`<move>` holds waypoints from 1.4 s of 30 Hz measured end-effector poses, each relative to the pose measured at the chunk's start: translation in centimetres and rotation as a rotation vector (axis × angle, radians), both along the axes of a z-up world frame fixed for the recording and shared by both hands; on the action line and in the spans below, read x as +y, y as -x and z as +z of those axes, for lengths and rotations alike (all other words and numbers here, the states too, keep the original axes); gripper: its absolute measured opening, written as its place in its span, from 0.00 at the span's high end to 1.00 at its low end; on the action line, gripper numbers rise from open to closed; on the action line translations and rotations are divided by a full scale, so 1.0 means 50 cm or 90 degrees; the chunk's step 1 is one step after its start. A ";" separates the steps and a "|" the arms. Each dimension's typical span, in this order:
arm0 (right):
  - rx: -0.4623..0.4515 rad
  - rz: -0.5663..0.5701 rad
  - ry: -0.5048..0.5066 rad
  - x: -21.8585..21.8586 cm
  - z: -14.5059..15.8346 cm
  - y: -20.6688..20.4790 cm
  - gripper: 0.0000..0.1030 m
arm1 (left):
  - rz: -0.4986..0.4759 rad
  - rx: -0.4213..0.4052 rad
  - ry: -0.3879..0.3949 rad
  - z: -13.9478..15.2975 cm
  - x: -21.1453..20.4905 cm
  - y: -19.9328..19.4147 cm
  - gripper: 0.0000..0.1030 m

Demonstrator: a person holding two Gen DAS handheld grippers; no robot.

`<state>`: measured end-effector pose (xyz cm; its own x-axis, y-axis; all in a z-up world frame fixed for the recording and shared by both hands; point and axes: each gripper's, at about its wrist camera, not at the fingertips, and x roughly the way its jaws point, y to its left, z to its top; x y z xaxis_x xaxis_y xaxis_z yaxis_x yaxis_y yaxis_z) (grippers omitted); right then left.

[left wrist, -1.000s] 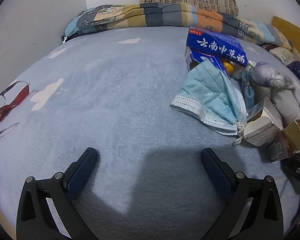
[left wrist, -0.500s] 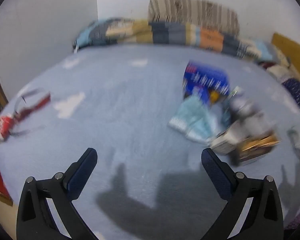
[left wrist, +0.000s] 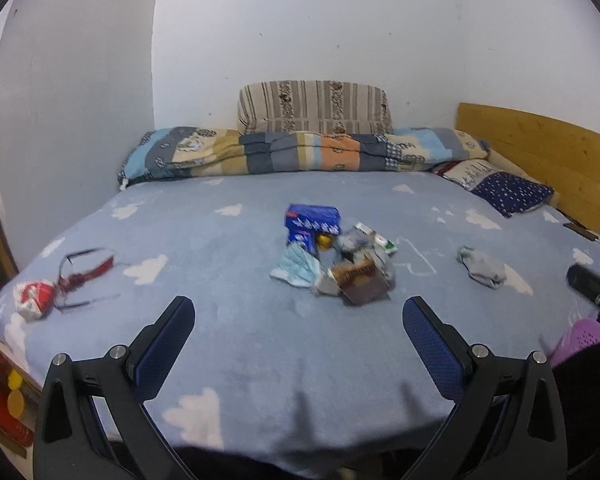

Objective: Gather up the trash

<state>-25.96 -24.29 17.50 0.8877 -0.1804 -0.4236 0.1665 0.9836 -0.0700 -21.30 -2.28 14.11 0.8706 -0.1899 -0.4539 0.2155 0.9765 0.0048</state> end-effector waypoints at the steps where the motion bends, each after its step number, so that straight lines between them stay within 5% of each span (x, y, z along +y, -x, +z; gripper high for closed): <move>1: 0.011 -0.003 -0.003 0.005 -0.018 0.006 0.01 | 0.001 0.009 -0.008 -0.007 -0.005 -0.004 0.00; 9: 0.026 -0.048 -0.045 -0.029 -0.050 0.022 0.01 | -0.010 0.034 -0.025 -0.027 -0.014 -0.024 0.00; 42: 0.059 -0.045 -0.026 -0.037 -0.063 0.019 0.01 | -0.035 0.034 -0.048 -0.032 -0.030 -0.030 0.00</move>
<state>-26.92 -26.16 14.36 0.8299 -0.2220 -0.5118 0.2298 0.9720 -0.0488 -19.82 -3.78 12.49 0.8335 -0.2002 -0.5149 0.2710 0.9603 0.0654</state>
